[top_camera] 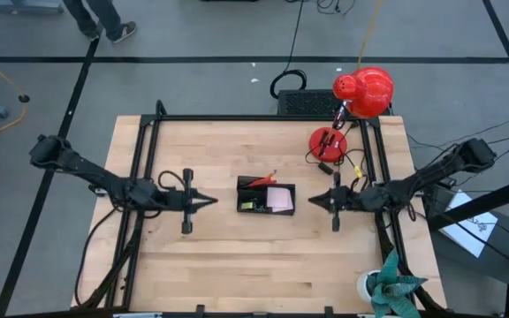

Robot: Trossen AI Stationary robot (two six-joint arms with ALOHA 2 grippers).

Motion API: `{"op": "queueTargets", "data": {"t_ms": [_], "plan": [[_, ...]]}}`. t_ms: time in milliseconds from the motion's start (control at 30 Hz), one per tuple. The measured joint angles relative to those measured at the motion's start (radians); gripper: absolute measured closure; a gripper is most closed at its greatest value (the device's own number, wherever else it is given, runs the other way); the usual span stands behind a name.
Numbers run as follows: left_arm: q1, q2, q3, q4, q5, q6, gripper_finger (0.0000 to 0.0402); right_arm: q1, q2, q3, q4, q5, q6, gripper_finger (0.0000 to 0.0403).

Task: Pick and place office supplies into organizer
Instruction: Return to Home Position

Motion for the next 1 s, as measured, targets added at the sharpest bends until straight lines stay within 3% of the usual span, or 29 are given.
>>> {"op": "queueTargets", "data": {"t_ms": [200, 400, 600, 700, 767, 1000], "plan": [[0.012, -0.078, 0.0, -0.033, 0.01, 0.024, 0.0398, -0.114, -0.153, -0.019, -0.063, -0.196, -0.036, 0.0403], [-0.067, -0.186, -0.029, -0.108, -0.017, 0.045, 0.0398, -0.189, -0.334, -0.019, -0.222, -0.297, -0.065, 0.0403], [-0.098, -0.287, -0.237, 0.147, -0.151, 0.066, 0.0398, -0.227, -0.532, -0.033, -0.378, -0.338, -0.064, 0.0403], [-0.024, -0.324, -0.332, 0.249, -0.091, 0.028, 0.04, -0.27, -0.611, -0.064, -0.378, -0.342, -0.062, 0.0403], [0.04, -0.341, -0.332, 0.191, -0.043, -0.008, 0.0399, -0.303, -0.649, -0.083, -0.376, -0.361, -0.054, 0.0403], [0.279, -0.342, -0.314, 0.084, 0.297, -0.055, 0.04, -0.436, -0.684, -0.138, -0.224, -0.609, 0.001, 0.0403]]}}
